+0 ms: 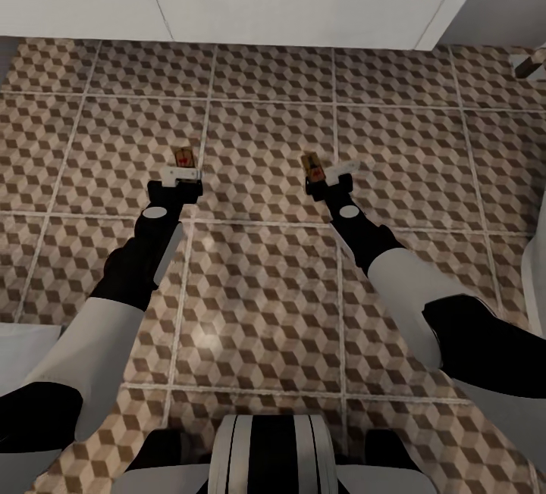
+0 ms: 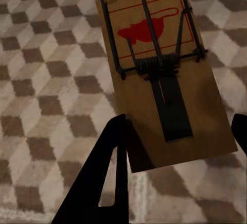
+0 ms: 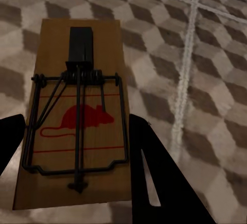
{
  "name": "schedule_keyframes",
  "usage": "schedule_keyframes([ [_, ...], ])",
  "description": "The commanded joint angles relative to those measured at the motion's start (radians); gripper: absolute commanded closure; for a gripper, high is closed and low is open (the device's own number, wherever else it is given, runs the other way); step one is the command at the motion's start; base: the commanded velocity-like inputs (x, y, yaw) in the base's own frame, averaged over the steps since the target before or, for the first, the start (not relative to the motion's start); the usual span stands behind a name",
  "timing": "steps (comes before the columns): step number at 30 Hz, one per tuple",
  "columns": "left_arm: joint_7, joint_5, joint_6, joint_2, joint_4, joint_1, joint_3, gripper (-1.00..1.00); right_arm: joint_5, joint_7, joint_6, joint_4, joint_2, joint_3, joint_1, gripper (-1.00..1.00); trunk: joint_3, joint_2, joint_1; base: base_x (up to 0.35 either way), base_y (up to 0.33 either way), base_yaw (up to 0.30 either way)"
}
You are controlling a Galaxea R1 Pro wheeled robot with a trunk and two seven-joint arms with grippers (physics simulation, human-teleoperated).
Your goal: Take the four mousetraps from the cabinet in the bathroom and place them on the bathroom floor. Make sure all four end up on the same floor surface, and ensure that at least two of them are either under or directly next to the same bathroom sink.
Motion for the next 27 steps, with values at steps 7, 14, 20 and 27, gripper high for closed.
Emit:
schedule_keyframes([
  [7, 0.008, -0.001, 0.006, 0.001, 0.005, 0.001, -0.006, 1.00, 0.005, -0.009, -0.001, 0.002, -0.003, 0.005, 0.001, 1.00, 0.000, 0.000, 0.000, 0.000, 0.000, 0.134],
  [14, 0.007, -0.001, 0.006, 0.001, 0.009, 0.002, -0.006, 1.00, 0.005, -0.012, -0.001, 0.003, -0.005, 0.005, 0.001, 1.00, 0.000, 0.000, 0.000, 0.000, 0.000, 0.010],
  [20, 0.001, -0.002, 0.006, -0.001, 0.064, 0.002, -0.025, 1.00, 0.005, -0.048, 0.000, 0.001, -0.005, 0.004, 0.001, 1.00, 0.000, 0.000, 0.000, 0.000, 0.000, 0.000],
  [27, 0.005, -0.013, 0.008, -0.004, 0.105, 0.003, -0.072, 1.00, 0.007, -0.113, 0.000, 0.000, -0.006, 0.005, 0.002, 1.00, 0.000, 0.000, 0.000, 0.000, 0.000, 0.000],
])
